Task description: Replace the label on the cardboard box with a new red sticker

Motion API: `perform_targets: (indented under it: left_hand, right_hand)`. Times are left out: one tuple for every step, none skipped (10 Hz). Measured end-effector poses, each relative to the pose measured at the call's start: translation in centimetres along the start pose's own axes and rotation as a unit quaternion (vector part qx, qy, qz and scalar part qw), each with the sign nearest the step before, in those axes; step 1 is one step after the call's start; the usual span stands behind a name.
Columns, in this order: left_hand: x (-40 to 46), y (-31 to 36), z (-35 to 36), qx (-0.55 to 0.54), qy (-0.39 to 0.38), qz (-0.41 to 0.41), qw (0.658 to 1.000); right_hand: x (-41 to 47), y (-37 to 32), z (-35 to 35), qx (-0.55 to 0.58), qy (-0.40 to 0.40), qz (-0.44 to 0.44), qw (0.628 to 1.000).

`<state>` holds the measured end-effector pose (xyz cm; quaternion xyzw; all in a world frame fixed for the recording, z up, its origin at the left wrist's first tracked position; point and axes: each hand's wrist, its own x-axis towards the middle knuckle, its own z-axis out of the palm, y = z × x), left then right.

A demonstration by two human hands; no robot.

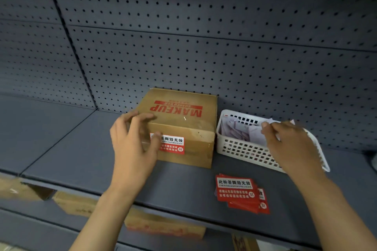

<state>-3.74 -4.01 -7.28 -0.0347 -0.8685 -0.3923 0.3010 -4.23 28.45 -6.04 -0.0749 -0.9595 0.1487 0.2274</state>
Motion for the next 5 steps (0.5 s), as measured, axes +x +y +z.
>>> perform_targets:
  left_hand:
    - [-0.3, 1.6, -0.1, -0.017, 0.04, -0.049, 0.998]
    - [-1.1, 3.1, -0.5, -0.037, 0.056, -0.097, 0.993]
    - [-2.0, 4.1, -1.3, -0.017, 0.047, -0.155, 0.987]
    - [-3.8, 4.8, -2.0, -0.074, 0.038, -0.198, 0.977]
    - [-4.1, 5.6, -2.9, -0.203, 0.028, -0.251, 0.946]
  right_hand:
    - [0.6, 0.8, 0.9, 0.004, -0.122, 0.009, 0.992]
    - [0.6, 1.3, 1.0, 0.022, -0.136, -0.01, 0.99]
    - [1.0, 1.3, 0.5, 0.04, -0.166, -0.026, 0.985]
    - [-0.2, 0.6, -0.9, 0.074, -0.13, -0.034, 0.988]
    - [-1.7, -0.6, -4.3, 0.184, -0.047, -0.025, 0.981]
